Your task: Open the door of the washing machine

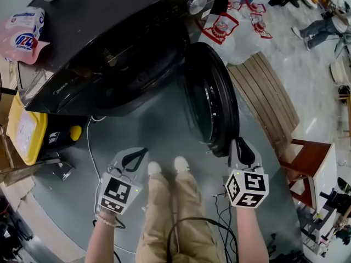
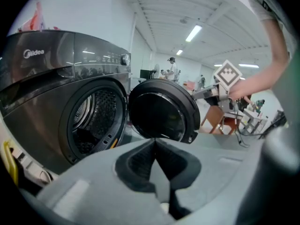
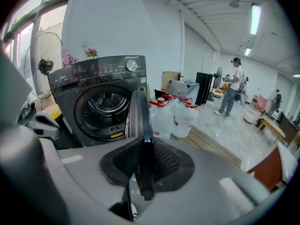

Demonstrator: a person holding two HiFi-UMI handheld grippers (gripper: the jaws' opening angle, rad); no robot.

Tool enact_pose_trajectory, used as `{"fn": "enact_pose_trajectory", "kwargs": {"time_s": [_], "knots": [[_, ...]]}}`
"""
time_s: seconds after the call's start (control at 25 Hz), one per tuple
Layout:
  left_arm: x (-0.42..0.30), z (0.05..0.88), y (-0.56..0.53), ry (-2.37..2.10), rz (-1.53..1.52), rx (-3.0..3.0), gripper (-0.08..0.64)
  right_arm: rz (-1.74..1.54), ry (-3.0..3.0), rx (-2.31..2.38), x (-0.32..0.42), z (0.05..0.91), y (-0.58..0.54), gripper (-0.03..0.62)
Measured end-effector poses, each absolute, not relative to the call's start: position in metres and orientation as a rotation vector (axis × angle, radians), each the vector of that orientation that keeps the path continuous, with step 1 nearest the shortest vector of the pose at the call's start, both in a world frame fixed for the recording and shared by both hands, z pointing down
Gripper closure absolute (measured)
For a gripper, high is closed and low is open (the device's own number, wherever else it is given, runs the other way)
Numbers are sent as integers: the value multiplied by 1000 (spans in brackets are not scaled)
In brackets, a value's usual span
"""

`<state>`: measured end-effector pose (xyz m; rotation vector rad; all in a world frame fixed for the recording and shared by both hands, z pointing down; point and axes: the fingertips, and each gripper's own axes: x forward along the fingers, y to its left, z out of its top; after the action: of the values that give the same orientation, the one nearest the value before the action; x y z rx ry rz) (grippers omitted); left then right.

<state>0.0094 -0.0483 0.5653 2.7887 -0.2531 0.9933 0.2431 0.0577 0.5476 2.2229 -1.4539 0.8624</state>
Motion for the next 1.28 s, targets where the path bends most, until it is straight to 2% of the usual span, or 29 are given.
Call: {"fn": "enact_pose_trajectory", "kwargs": {"time_s": [0.52, 0.68, 0.84, 1.28], "knots": [[27, 534, -52, -272, 959, 2779, 566, 730, -1298, 2192, 304, 537, 71, 554], [30, 499, -56, -278, 938, 2798, 566, 718, -1404, 2110, 281, 512, 65, 554], [24, 459, -66, -328, 917, 2822, 566, 723, -1538, 2073, 254, 475, 52, 580], [-9, 334, -75, -457, 865, 2877, 566, 623, -1873, 1956, 187, 359, 17, 584]]}}
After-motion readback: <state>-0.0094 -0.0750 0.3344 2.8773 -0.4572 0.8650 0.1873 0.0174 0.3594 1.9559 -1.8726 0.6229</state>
